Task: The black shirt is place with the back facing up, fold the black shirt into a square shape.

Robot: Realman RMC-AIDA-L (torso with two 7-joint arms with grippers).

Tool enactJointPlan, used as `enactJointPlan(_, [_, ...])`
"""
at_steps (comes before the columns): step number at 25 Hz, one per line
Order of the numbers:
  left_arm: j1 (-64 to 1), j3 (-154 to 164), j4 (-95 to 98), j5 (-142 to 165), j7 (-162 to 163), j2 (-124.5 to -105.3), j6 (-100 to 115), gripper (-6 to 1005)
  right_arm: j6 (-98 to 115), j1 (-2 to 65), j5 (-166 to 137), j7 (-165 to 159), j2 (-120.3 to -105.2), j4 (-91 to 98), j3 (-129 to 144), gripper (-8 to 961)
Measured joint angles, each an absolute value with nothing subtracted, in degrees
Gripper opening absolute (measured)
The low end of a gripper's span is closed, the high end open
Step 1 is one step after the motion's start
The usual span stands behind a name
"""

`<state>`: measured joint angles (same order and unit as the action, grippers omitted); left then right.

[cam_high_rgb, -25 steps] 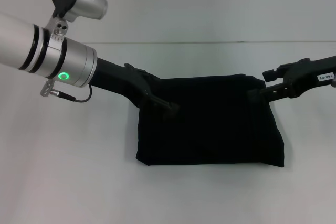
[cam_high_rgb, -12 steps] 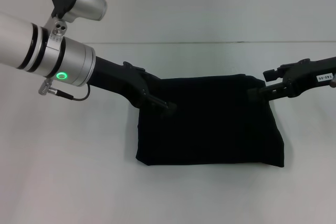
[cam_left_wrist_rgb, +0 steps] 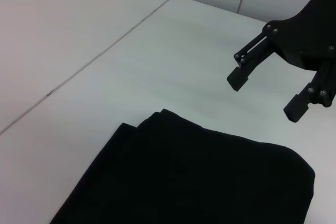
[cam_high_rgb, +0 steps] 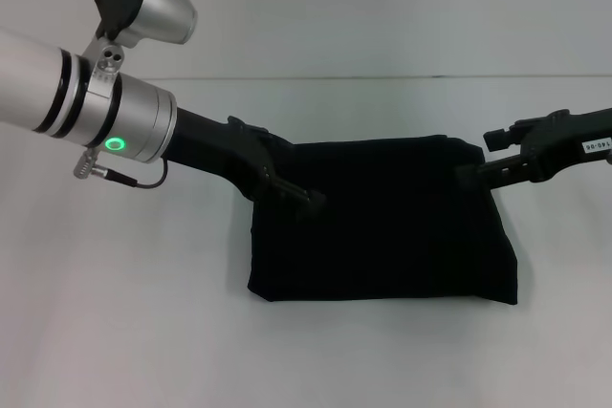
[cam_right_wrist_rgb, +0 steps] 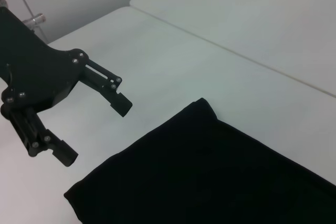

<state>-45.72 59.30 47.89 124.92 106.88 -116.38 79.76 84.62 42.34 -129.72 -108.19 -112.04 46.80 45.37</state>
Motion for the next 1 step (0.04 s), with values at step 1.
enactJointPlan(1, [-45.67,59.22,47.9,124.9,106.87,-116.4,79.87,947,84.73,42.32,-129.72,-108.15,-112.02,46.81,45.36,915])
